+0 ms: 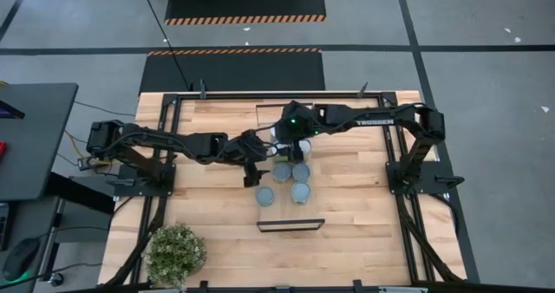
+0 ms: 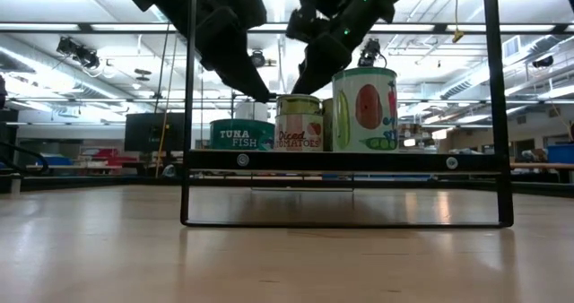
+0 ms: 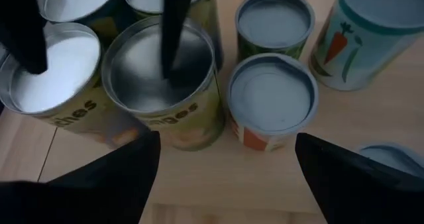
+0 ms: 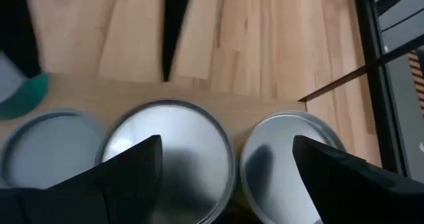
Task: Pick and place cans onto a shelf
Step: Adjust the cans on the shelf
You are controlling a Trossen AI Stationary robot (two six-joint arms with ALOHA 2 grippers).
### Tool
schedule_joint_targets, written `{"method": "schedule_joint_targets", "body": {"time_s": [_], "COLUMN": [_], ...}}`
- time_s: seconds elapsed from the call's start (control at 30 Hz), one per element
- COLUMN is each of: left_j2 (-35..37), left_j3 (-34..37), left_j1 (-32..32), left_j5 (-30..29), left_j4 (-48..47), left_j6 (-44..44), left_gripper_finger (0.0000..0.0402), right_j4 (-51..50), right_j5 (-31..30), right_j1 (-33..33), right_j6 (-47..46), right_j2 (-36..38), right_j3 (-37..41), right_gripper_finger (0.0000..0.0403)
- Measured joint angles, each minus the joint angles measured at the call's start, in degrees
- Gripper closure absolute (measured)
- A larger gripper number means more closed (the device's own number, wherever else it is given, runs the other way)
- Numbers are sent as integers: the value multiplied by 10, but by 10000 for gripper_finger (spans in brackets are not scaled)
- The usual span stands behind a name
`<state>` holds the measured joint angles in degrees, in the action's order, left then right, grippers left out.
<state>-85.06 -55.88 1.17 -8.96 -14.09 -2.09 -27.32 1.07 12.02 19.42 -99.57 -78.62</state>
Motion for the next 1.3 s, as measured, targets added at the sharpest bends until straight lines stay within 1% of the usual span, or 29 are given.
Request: {"method": "schedule_joint_targets", "body": {"time_s": [0.27, 0.43, 0.6, 0.7, 0.77, 0.8, 0.9, 0.97, 1.1, 1.23, 1.3], "left_j2": [0, 0, 0, -3, -12, -16, -18, -17, -15, -15, -15], "left_j3": [0, 0, 0, 0, 0, 0, 0, 0, -5, -21, -30], "left_j1": [0, 0, -2, -2, -9, -13, -30, -40, -54, -63, -60], "left_j5": [0, 2, 33, 64, 67, 67, 63, 58, 46, 16, 15], "left_j4": [-12, -12, -8, -4, 3, 6, 9, 5, 0, -6, -7], "left_j6": [-1, -8, -20, -27, -16, -16, -16, -16, -30, -50, -52], "left_gripper_finger": [45, 45, 45, 45, 45, 45, 45, 45, 45, 45, 48], "right_j4": [3, -5, -32, -46, -73, -88, -140, -153, -153, -129, -108], "right_j5": [2, 7, -9, -16, -22, -34, -100, -118, -124, -157, -162], "right_j1": [27, 32, 4, -20, -41, -53, -90, -110, -146, -165, -168], "right_j6": [12, 14, 13, 6, -3, -9, -29, -46, -75, -101, -115], "right_j2": [-6, -6, 6, 15, 20, 24, 36, 54, 102, 148, 168], "right_j3": [-6, -11, -48, -51, -51, -51, -49, -40, -6, 56, 85], "right_gripper_finger": [55, 55, 55, 55, 55, 55, 55, 55, 55, 55, 55]}}
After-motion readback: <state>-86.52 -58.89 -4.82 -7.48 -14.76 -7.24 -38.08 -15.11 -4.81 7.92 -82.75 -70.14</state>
